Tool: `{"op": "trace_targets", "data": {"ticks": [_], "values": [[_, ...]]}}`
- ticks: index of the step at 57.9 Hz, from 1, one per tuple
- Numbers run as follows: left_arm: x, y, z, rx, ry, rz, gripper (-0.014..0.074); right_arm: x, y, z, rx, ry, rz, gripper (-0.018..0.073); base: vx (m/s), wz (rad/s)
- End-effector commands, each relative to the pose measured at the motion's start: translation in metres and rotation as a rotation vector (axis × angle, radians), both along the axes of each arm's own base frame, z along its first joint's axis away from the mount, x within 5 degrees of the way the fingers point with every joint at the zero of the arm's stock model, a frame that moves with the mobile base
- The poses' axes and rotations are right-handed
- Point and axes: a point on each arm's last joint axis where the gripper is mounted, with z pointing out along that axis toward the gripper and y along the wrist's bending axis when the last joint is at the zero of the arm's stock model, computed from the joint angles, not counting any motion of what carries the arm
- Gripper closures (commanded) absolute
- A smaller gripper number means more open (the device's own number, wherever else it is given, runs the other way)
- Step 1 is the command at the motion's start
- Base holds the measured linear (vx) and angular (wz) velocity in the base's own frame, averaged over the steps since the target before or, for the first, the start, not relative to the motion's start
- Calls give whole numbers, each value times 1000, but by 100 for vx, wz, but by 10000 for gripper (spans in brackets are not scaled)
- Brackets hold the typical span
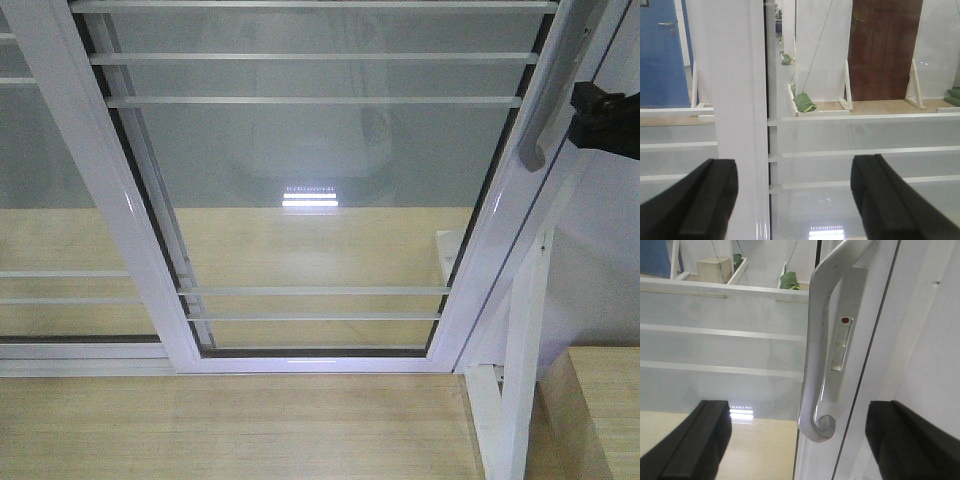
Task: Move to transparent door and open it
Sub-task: 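Reach the right gripper to the grey door handle and grasp it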
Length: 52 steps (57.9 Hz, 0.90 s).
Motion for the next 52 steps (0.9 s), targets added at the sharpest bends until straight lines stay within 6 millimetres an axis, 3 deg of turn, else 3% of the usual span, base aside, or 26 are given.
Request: {"op": "trace_targets", "data": {"ticks": [1,15,31,44,52], "values": [[-2,-1,19,-23,-99,-10,24,20,-1,18,11,-148,-10,-26,0,0],[-2,-1,15,-12,-56,-5,24,80,-1,4,11,-141,-12,-26,0,0],[-2,-1,15,-8,-55,-5,24,132,-1,-7,9,-160,-13,-26,0,0],[-2,-1,15,-8,-55,-5,24,160,0,-16,2,-159,-12,-10,0,0],[-2,-1,15,-8,-55,-5,24,167,0,-18,1,-173,-12,97,0,0]]}}
